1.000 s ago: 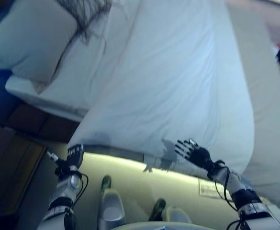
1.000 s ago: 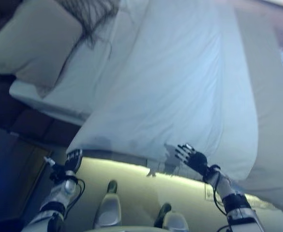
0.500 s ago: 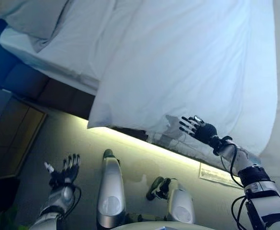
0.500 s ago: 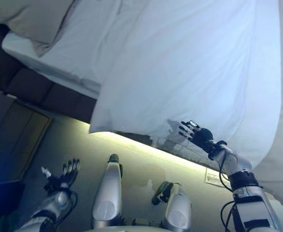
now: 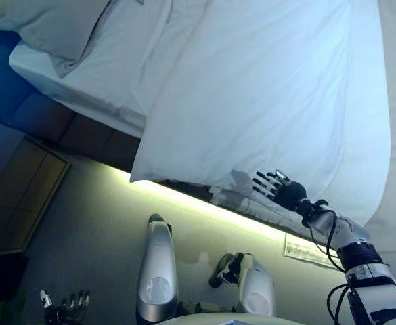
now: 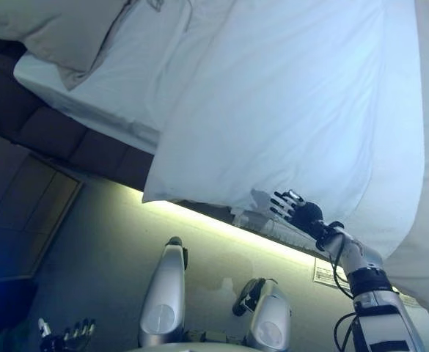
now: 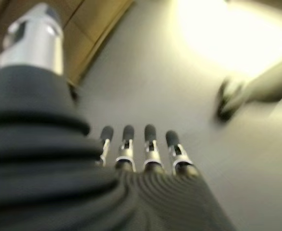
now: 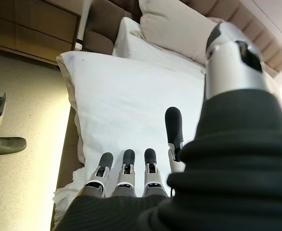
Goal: Make the bed neatly
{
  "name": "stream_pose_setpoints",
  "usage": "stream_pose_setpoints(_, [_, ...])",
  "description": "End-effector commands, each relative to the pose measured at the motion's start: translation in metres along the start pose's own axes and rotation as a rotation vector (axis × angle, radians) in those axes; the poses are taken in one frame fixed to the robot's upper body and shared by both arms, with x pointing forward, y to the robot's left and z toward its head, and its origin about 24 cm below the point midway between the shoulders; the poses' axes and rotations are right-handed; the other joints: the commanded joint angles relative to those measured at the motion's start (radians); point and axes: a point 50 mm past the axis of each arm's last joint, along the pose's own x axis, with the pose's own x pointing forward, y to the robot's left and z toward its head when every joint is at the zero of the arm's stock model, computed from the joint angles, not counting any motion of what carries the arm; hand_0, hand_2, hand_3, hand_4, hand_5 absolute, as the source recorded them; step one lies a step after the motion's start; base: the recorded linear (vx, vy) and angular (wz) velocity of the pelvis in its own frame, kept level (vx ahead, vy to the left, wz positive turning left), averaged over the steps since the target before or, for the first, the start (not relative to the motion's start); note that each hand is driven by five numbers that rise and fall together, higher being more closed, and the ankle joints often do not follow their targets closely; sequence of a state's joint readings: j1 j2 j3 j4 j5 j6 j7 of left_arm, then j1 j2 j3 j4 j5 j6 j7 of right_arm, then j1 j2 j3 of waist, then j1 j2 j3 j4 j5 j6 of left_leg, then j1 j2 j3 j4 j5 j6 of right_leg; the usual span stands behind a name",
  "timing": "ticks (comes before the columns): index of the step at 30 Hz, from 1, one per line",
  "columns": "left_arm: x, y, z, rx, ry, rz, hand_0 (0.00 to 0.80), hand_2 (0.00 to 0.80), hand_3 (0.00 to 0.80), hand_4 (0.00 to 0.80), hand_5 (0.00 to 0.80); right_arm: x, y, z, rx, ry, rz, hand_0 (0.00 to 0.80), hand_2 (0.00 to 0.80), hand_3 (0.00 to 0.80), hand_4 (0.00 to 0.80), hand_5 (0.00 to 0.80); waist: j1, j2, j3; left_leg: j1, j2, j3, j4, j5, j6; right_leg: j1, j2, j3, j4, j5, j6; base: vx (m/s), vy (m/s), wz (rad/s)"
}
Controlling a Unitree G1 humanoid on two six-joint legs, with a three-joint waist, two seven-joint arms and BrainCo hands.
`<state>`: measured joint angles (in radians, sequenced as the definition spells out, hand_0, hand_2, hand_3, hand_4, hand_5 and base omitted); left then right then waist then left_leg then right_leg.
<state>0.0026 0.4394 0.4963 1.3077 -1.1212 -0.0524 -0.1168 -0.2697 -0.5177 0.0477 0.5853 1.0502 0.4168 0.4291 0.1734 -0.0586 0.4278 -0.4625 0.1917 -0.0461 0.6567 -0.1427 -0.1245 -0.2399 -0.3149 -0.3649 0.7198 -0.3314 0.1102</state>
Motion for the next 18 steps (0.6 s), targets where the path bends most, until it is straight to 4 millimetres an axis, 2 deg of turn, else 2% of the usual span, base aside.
stream_pose_setpoints(1, [-0.003,-0.03,0.045,0.678,-0.288,0.007,0.0,0.0,0.0,0.0,0.0,-0.013,-0.008,-0.018,0.016,-0.031,0.003,0.0,0.0,0.0,0.0,0.0,-0.019,0.003,-0.131,0.171,-0.012,0.041,-0.228,0.049,0.011,0.058,-0.027,0.057,-0.249,0.193,0.033,0.135,-0.163,-0.05])
stream_pose_setpoints(3, [-0.005,-0.046,0.031,0.88,-0.301,-0.088,0.0,0.0,0.0,0.0,0.0,-0.024,-0.019,-0.032,0.057,-0.009,-0.042,0.0,0.0,0.0,0.0,0.0,-0.031,0.009,-0.174,0.232,-0.012,0.068,-0.325,0.084,0.008,0.116,-0.001,0.047,-0.37,0.239,0.045,0.123,-0.142,-0.13])
stream_pose_setpoints(6, [-0.007,-0.058,0.001,1.069,-0.24,-0.207,0.0,0.0,0.0,0.0,0.0,-0.037,-0.038,-0.056,0.11,0.044,-0.113,0.0,0.0,0.0,0.0,0.0,-0.054,0.023,-0.236,0.319,-0.02,0.109,-0.453,0.118,0.004,0.188,0.031,0.044,-0.513,0.288,0.055,0.123,-0.101,-0.3])
stream_pose_setpoints(8, [-0.007,-0.062,-0.008,1.142,-0.198,-0.247,0.0,0.0,0.0,0.0,0.0,-0.048,-0.05,-0.073,0.136,0.083,-0.166,0.0,0.0,0.0,0.0,0.0,-0.076,0.033,-0.27,0.363,-0.024,0.139,-0.526,0.14,0.006,0.209,0.041,0.051,-0.577,0.322,0.061,0.1,-0.067,-0.37])
stream_pose_setpoints(11, [-0.004,-0.064,-0.011,1.24,-0.121,-0.295,0.0,0.0,0.0,0.0,0.0,-0.065,-0.066,-0.106,0.193,0.139,-0.264,0.0,0.0,0.0,0.0,0.0,-0.12,0.044,-0.318,0.428,-0.024,0.175,-0.625,0.169,-0.001,0.234,0.059,0.07,-0.669,0.373,0.07,0.112,-0.088,-0.41])
stream_pose_setpoints(15, [0.0,-0.059,-0.013,1.29,-0.024,-0.303,0.0,0.0,0.0,0.0,0.0,-0.086,-0.081,-0.145,0.302,0.163,-0.39,0.0,0.0,0.0,0.0,0.0,-0.165,0.063,-0.361,0.5,-0.025,0.2,-0.728,0.193,-0.009,0.271,0.09,0.093,-0.756,0.403,0.076,0.102,-0.09,-0.33])
stream_pose_setpoints(18, [0.0,-0.052,-0.032,1.363,0.102,-0.339,0.0,0.0,0.0,0.0,0.0,-0.101,-0.091,-0.17,0.214,0.193,-0.526,0.0,0.0,0.0,0.0,0.0,-0.203,0.074,-0.387,0.515,-0.023,0.221,-0.744,0.186,-0.013,0.285,0.109,0.111,-0.806,0.416,0.071,0.04,-0.088,-0.34])
